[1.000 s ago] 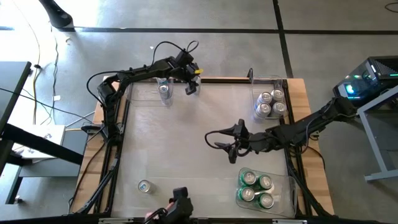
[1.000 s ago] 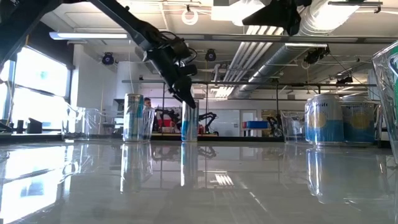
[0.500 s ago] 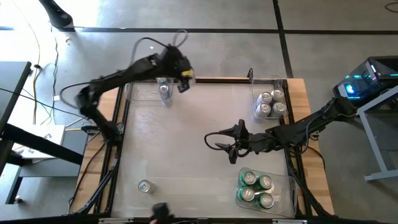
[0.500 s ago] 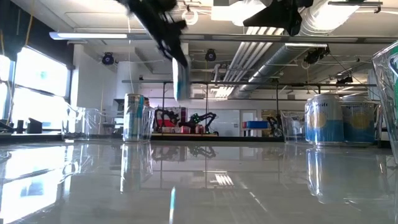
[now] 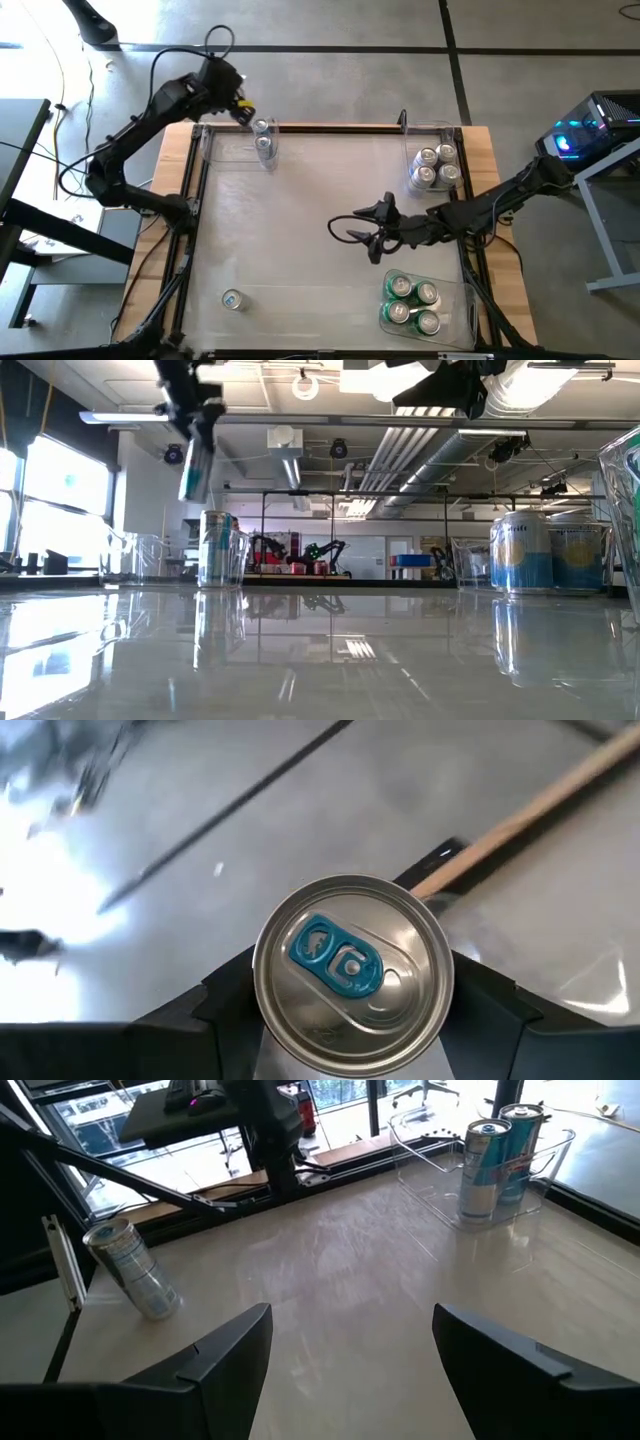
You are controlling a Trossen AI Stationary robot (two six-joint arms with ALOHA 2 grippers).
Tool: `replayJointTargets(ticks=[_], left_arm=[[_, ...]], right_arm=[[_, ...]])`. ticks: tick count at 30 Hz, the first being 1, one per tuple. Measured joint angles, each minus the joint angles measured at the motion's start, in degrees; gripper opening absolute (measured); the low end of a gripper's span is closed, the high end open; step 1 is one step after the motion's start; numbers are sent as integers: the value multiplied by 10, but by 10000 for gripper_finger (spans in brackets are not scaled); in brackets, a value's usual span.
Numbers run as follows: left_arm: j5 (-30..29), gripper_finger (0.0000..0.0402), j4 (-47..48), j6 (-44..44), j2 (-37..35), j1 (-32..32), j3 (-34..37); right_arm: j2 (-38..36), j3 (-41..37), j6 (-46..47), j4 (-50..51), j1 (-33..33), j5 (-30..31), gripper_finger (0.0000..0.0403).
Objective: Sort soda cans
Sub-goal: Put the top white blue soda can into the top left transparent bin
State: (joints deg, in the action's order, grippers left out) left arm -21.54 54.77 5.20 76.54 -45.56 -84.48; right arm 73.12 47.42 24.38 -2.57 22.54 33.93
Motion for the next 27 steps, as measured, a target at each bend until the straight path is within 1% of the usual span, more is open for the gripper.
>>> replayJointTargets(ticks=[2, 5, 9, 11, 17, 20, 23, 27], left_arm=[[15, 222, -11, -5, -1, -38, 25], [59, 222, -44, -7, -1, -86, 78], [125, 222, -97, -18, 0, -117, 142], [140, 222, -122, -20, -1, -122, 166], [143, 222, -190, -31, -1, -122, 238], [159, 222, -220, -32, -1, -124, 272], [177, 222, -254, -38, -1, -124, 299], [186, 222, -280, -46, -1, -124, 323]], right_arm=[[0, 0, 0, 0, 4, 0, 272], [0, 0, 0, 0, 14, 1, 272], [0, 0, -1, -2, 23, 4, 272], [0, 0, -4, -2, 24, 6, 272], [0, 0, -4, -2, 22, 27, 272], [0, 0, -4, -2, 22, 27, 272], [0, 0, -4, -2, 22, 27, 272], [0, 0, -4, -2, 22, 27, 272]])
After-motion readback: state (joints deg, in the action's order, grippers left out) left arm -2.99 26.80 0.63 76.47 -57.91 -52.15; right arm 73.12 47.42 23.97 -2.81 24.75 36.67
